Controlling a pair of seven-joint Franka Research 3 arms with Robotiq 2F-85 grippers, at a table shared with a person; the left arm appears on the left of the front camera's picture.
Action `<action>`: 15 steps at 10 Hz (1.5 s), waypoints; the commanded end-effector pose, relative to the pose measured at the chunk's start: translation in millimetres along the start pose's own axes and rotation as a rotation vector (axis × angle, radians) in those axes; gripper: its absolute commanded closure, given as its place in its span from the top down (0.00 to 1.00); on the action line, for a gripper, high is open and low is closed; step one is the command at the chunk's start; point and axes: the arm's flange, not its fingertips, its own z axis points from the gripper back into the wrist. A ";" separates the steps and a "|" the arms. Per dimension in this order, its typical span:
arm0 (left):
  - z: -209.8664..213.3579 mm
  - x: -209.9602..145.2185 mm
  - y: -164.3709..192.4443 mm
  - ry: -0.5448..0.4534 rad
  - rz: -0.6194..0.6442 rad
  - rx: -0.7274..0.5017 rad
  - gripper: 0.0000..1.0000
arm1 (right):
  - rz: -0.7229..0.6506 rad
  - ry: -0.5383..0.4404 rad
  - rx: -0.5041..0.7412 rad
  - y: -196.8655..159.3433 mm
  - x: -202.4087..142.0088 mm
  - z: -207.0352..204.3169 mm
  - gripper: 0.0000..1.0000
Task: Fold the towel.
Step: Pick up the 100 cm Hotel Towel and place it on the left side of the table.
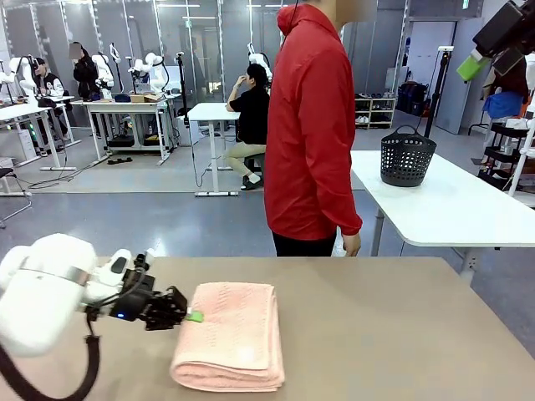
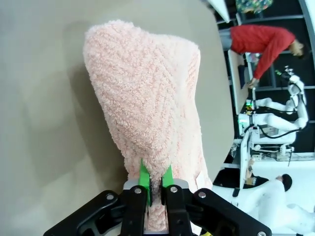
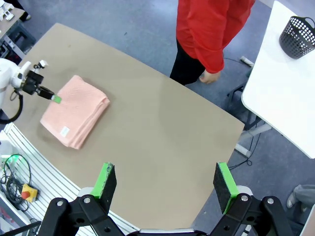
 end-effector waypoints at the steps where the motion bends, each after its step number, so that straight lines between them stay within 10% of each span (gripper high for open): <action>1: 52.2 9.0 13.6 0.022 0.020 -0.035 0.00 | 0.000 0.004 0.001 0.0 0.2 0.4 1.00; 11: 273.6 42.8 135.5 0.023 0.009 0.170 0.00 | 0.000 0.004 0.001 0.0 0.2 0.4 1.00; 12: 274.4 42.0 139.0 0.029 0.024 0.170 0.48 | 0.000 0.004 0.001 0.0 0.2 0.4 1.00; 13: 275.9 41.4 141.1 0.036 0.041 0.212 0.48 | 0.000 0.004 0.001 0.0 0.2 0.4 1.00; 14: 279.4 41.2 138.9 0.033 0.048 0.233 0.85 | 0.000 0.004 0.001 0.0 0.2 0.4 1.00; 15: 284.0 41.4 134.7 0.043 0.058 0.281 0.51 | 0.000 0.004 0.001 0.0 0.2 0.4 1.00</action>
